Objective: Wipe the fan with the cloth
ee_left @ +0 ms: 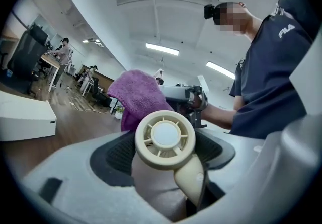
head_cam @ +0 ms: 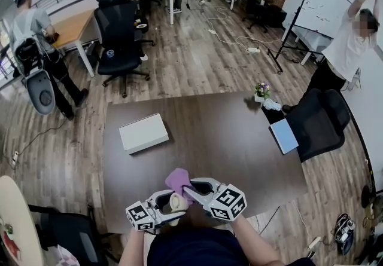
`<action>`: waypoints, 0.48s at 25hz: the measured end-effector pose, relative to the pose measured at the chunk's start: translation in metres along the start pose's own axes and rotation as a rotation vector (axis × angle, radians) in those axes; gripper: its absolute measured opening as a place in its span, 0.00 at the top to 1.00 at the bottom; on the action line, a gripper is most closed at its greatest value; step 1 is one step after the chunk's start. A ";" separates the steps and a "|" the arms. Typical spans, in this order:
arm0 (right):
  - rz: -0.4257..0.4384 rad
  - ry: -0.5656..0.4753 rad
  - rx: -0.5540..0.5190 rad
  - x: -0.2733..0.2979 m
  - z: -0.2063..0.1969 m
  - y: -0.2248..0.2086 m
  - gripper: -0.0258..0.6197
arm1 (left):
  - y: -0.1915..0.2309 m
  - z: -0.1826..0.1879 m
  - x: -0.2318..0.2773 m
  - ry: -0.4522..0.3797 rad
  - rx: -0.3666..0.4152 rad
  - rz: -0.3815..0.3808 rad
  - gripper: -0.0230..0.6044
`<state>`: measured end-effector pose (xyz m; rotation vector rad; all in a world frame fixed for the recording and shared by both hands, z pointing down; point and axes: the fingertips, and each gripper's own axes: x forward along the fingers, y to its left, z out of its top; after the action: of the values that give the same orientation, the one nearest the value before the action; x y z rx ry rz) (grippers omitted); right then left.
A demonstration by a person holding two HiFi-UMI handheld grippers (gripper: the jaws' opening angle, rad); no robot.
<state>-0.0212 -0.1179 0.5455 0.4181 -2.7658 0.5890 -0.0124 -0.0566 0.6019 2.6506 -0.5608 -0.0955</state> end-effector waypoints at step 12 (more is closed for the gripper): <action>-0.130 0.226 -0.040 0.022 -0.103 -0.025 0.85 | 0.054 -0.108 0.012 0.543 0.231 0.169 0.39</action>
<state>-0.0111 -0.1004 0.6524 0.4863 -2.5098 0.5140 -0.0047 -0.0636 0.7224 2.6613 -0.6285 0.7556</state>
